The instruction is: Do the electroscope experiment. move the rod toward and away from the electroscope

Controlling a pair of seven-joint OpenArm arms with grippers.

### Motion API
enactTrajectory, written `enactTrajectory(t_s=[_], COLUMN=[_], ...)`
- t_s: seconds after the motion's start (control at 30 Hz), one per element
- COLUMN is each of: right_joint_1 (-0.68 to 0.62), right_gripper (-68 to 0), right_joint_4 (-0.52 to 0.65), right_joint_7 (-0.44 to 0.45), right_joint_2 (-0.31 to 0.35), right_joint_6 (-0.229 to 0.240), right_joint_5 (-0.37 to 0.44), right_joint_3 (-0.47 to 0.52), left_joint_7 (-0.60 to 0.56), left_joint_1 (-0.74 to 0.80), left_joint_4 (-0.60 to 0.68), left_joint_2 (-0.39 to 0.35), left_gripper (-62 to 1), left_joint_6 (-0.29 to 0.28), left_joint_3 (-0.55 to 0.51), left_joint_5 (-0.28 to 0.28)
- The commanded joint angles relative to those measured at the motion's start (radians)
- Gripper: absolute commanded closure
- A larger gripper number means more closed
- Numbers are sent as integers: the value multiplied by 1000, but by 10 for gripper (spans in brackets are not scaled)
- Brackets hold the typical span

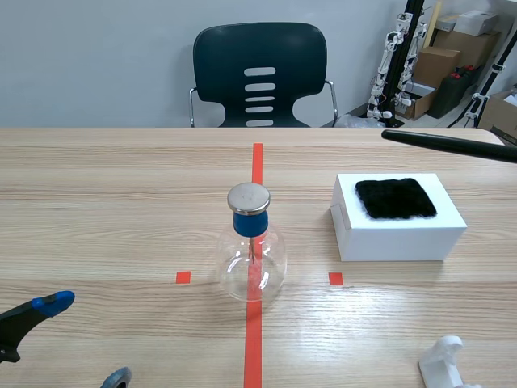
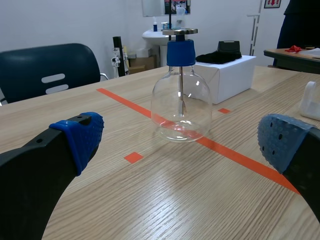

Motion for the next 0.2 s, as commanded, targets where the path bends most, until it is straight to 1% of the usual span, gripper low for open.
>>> enactTrajectory(t_s=[0.0, 0.17], right_joint_1=[9, 9], right_gripper=[-13, -13], right_joint_4=[10, 10], right_joint_7=[-3, -3], right_joint_2=[11, 11], right_joint_6=[-14, -14], right_joint_5=[11, 11], right_joint_3=[16, 16], left_joint_7=[-18, -18], left_joint_1=[-3, -3], left_joint_4=[13, 13], left_joint_2=[-6, -6], left_gripper=[-623, -623], left_joint_6=[-1, -1], left_joint_3=[-5, -5], left_joint_5=[-6, -6])
